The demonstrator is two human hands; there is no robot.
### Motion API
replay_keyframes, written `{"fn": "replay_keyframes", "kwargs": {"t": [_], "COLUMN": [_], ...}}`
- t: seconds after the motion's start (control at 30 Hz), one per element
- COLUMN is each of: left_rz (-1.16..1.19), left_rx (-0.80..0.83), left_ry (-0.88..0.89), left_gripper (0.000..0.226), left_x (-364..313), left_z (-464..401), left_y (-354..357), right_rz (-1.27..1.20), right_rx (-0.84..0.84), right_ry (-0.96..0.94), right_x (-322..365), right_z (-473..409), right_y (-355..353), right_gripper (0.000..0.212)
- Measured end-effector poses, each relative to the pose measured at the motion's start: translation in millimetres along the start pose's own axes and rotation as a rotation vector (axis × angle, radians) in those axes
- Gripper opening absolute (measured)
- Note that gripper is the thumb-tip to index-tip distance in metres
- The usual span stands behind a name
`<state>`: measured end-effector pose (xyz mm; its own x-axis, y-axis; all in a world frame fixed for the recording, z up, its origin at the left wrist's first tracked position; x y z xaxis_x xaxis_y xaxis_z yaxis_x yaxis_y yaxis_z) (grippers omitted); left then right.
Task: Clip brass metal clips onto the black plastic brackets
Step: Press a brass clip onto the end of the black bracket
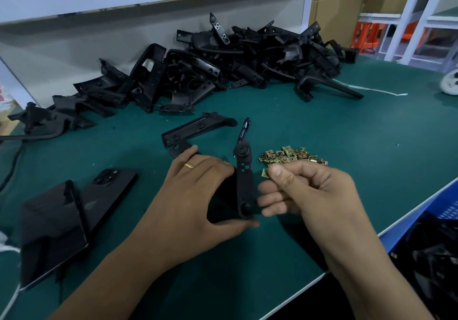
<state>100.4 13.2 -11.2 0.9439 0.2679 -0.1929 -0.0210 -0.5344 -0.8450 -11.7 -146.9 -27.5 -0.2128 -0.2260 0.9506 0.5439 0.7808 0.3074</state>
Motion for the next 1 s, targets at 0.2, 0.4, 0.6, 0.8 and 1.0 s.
{"fn": "replay_keyframes", "kwargs": {"t": [0.2, 0.4, 0.6, 0.8, 1.0], "left_rz": [-0.099, -0.173, -0.155, -0.089, -0.13], "left_rx": [0.061, 0.101, 0.117, 0.118, 0.142], "left_ry": [0.048, 0.068, 0.066, 0.109, 0.164], "left_gripper": [0.068, 0.071, 0.07, 0.073, 0.07], "left_x": [-4.4, -3.3, -1.9, -3.9, -13.5], "left_z": [-1.8, -2.2, -0.9, 2.4, -0.4], "left_y": [-0.2, 0.4, 1.0, 2.6, 3.9], "right_rz": [-0.004, 0.014, 0.145, 0.12, 0.199], "right_rx": [0.076, 0.109, 0.128, 0.16, 0.098], "right_ry": [-0.016, 0.002, -0.06, -0.04, -0.048], "right_x": [-3.5, -1.7, -1.5, 3.6, 1.0], "right_z": [-2.9, -1.1, 0.3, 1.2, 2.8], "right_y": [1.3, -0.6, -2.0, -7.1, -4.0], "right_gripper": [0.013, 0.017, 0.018, 0.017, 0.023]}}
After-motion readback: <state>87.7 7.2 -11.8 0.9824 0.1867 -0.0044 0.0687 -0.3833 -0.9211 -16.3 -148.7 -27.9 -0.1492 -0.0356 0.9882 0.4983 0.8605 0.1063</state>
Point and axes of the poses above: each hand's wrist, its own z-axis away from the middle knuckle, its own y-axis out of the palm, x = y × z, the point moved 3 cm from there along -z, towards the middle knuckle, and after that the axes turned 1 degree about y, right-handed, at the moved point
